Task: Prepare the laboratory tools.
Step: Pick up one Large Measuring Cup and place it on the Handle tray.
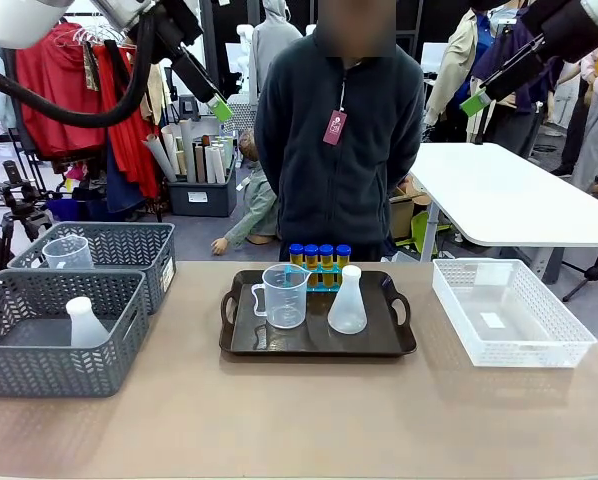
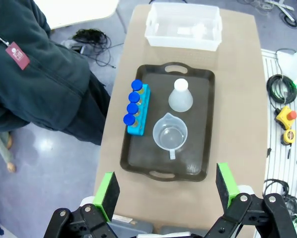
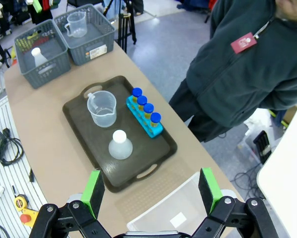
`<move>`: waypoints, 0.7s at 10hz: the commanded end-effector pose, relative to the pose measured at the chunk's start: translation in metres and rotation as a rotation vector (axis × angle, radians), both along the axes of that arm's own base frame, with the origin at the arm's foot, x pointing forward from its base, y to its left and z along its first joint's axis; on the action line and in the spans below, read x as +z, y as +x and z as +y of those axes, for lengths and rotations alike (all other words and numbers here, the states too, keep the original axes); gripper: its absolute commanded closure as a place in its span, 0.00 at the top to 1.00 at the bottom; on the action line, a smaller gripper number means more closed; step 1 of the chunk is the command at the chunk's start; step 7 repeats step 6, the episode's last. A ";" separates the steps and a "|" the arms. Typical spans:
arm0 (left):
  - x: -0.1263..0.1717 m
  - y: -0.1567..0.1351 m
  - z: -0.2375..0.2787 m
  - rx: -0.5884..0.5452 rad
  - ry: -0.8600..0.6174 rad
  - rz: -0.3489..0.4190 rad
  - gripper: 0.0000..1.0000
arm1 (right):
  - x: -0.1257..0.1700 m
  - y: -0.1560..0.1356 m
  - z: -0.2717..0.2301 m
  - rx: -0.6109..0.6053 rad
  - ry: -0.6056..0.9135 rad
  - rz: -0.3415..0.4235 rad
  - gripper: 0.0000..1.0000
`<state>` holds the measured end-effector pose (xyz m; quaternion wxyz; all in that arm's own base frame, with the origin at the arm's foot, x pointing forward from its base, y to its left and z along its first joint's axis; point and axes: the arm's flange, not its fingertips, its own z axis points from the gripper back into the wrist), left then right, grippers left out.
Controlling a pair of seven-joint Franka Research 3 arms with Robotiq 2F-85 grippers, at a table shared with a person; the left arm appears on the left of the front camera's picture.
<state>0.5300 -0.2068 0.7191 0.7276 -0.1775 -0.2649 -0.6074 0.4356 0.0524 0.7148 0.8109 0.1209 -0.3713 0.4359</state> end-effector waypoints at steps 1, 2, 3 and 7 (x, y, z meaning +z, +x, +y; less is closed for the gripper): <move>0.003 -0.001 0.001 0.001 -0.001 -0.004 1.00 | 0.001 -0.001 0.000 0.009 0.002 -0.005 1.00; 0.003 -0.001 0.001 0.001 -0.001 -0.004 1.00 | 0.001 -0.001 0.000 0.009 0.002 -0.005 1.00; 0.003 -0.001 0.001 0.001 -0.001 -0.004 1.00 | 0.001 -0.001 0.000 0.009 0.002 -0.005 1.00; 0.003 -0.001 0.001 0.001 -0.001 -0.004 1.00 | 0.001 -0.001 0.000 0.009 0.002 -0.005 1.00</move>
